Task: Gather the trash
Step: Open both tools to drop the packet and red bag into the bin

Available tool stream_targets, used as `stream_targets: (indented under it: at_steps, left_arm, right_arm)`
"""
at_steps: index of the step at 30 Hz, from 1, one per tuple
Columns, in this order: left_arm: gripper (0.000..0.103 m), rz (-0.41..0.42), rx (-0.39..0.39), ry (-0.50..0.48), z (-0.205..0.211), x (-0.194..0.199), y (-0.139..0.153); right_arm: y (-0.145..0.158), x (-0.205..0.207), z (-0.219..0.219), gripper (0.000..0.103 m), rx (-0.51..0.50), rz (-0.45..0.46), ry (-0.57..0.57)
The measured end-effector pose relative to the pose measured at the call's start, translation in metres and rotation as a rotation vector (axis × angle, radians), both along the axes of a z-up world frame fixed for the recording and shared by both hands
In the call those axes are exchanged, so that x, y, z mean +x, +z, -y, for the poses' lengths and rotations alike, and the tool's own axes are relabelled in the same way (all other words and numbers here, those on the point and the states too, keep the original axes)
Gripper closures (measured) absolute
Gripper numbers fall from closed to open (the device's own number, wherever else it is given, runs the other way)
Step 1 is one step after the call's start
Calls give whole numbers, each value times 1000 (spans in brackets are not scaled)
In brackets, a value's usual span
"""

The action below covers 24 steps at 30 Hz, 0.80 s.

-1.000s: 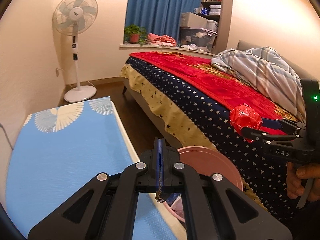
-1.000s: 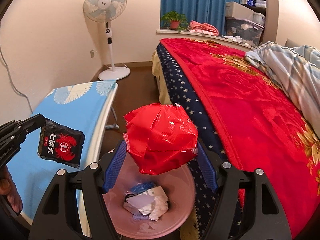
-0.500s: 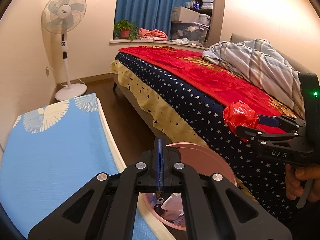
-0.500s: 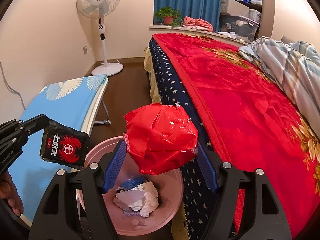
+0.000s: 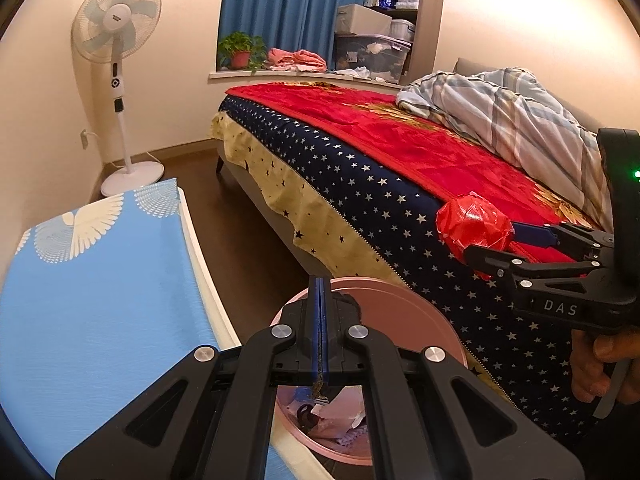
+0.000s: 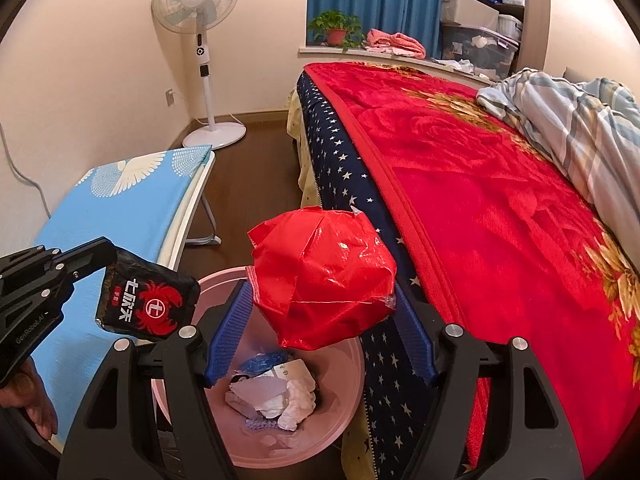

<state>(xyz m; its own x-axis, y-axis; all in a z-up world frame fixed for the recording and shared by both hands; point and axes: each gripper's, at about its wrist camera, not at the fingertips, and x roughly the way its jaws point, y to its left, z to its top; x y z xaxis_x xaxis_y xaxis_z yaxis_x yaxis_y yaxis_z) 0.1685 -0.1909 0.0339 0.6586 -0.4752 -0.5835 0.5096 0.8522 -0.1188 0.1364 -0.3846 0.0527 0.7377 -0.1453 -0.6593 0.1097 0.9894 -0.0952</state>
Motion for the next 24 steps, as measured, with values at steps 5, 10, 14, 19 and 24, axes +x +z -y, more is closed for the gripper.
stream_targets:
  at_steps: [5, 10, 14, 19, 24]
  left_arm:
    - [102, -14, -34, -26, 1, 0, 0]
    - [74, -26, -58, -19, -5, 0, 0]
    - [74, -3, -54, -16, -13, -6, 6]
    - [66, 25, -74, 6, -30, -17, 16]
    - [45, 58, -99, 16, -43, -33, 31]
  right_arm:
    - [-1, 1, 0, 30, 19, -5, 4]
    - [-1, 1, 3, 15, 27, -3, -20]
    - [1, -1, 11, 14, 39, 3, -38]
    - [14, -11, 14, 10, 29, 46, -49]
    - [42, -38, 5, 5, 40, 157, -57]
